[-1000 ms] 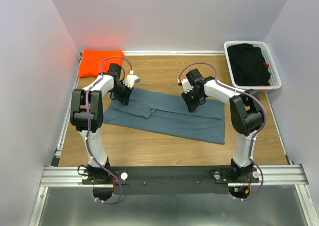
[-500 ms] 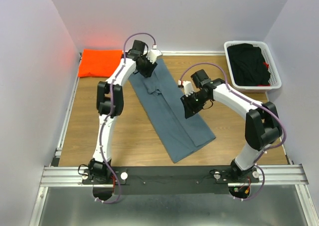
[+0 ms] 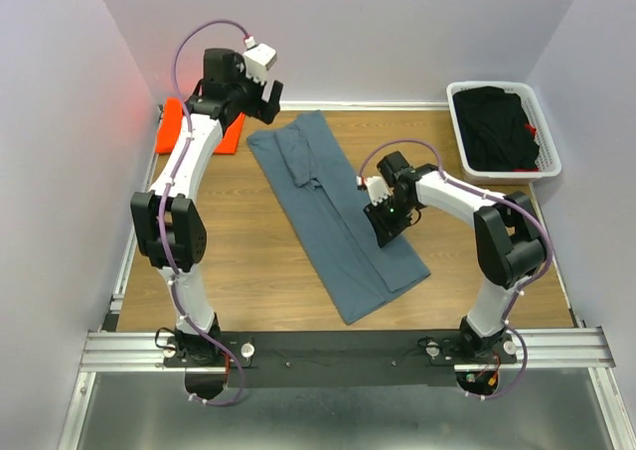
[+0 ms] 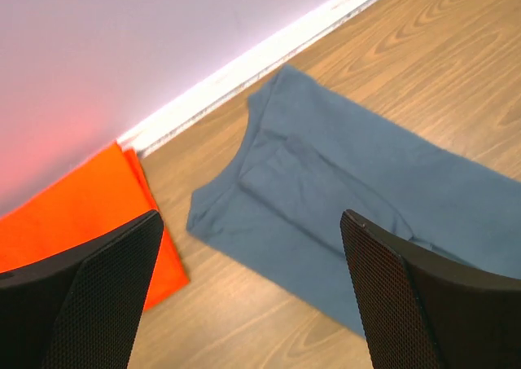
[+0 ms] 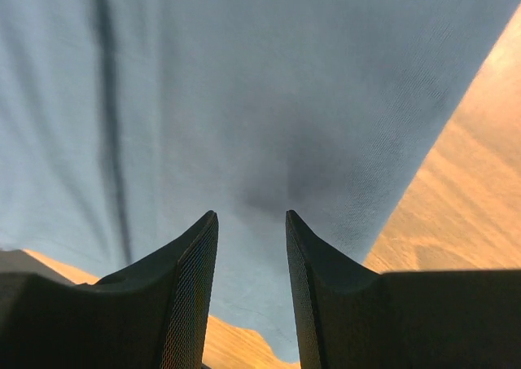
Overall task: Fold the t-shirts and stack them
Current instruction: Rotate the tshirt 90 degrees
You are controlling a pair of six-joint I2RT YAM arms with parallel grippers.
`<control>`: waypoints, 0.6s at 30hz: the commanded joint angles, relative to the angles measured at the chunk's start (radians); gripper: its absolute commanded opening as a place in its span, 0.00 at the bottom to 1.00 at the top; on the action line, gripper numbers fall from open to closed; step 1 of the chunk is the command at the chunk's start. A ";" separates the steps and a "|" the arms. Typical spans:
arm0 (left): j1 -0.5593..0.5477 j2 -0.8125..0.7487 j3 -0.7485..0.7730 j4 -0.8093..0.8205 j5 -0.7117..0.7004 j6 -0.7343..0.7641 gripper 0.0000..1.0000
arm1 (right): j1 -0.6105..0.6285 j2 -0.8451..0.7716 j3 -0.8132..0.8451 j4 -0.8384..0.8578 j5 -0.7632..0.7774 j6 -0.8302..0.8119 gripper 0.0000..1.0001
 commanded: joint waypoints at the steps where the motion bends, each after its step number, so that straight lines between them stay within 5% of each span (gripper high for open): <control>1: 0.015 0.015 -0.106 -0.083 0.049 -0.041 0.98 | 0.014 0.035 -0.049 -0.001 0.064 -0.027 0.47; 6: -0.004 -0.002 -0.223 -0.061 0.037 -0.046 0.94 | 0.085 0.061 -0.076 -0.001 0.002 -0.001 0.46; 11: -0.046 0.068 -0.222 -0.089 0.014 -0.048 0.77 | 0.232 0.089 -0.079 -0.006 -0.071 0.028 0.46; 18: -0.115 0.202 -0.183 -0.119 -0.037 -0.061 0.62 | 0.258 0.031 -0.056 -0.035 -0.200 0.031 0.50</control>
